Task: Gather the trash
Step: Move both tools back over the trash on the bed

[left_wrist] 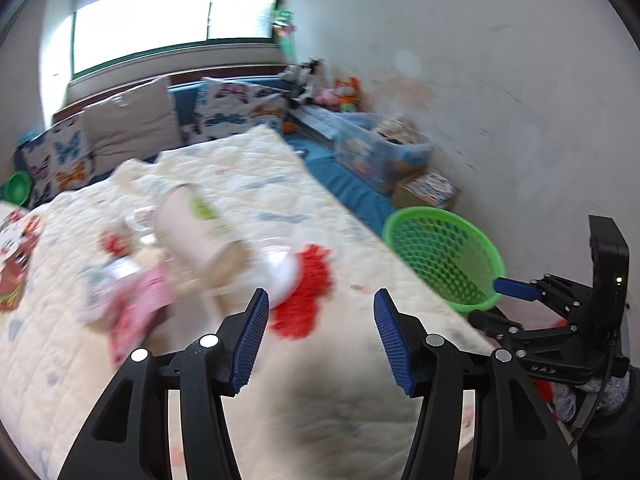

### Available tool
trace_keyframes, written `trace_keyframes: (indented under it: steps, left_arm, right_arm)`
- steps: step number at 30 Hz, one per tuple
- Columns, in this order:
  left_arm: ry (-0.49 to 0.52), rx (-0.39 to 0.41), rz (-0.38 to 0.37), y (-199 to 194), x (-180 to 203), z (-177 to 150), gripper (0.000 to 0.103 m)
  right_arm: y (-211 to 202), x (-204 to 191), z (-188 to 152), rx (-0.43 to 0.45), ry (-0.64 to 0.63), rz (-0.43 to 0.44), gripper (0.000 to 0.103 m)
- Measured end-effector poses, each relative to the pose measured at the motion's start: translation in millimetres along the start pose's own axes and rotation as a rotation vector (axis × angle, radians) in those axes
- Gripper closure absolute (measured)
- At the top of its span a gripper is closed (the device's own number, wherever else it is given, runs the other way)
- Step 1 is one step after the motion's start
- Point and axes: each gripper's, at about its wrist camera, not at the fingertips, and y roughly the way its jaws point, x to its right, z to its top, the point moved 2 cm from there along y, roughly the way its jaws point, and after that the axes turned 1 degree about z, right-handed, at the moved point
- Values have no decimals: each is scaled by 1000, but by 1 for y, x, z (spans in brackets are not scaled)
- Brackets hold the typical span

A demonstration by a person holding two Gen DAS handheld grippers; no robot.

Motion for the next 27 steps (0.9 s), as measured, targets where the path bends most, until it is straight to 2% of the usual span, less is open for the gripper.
trace_keyframes:
  steps: [5, 12, 27]
  left_arm:
    - [-61, 18, 66, -21, -47, -13, 49]
    - [-132, -2, 142, -31, -98, -34, 49]
    - [-224, -27, 170, -27, -149, -53, 49]
  right_arm:
    - [9, -31, 15, 2, -41, 46, 35]
    - [29, -69, 33, -6, -91, 97, 35]
    - [80, -137, 113, -13, -189, 217, 34]
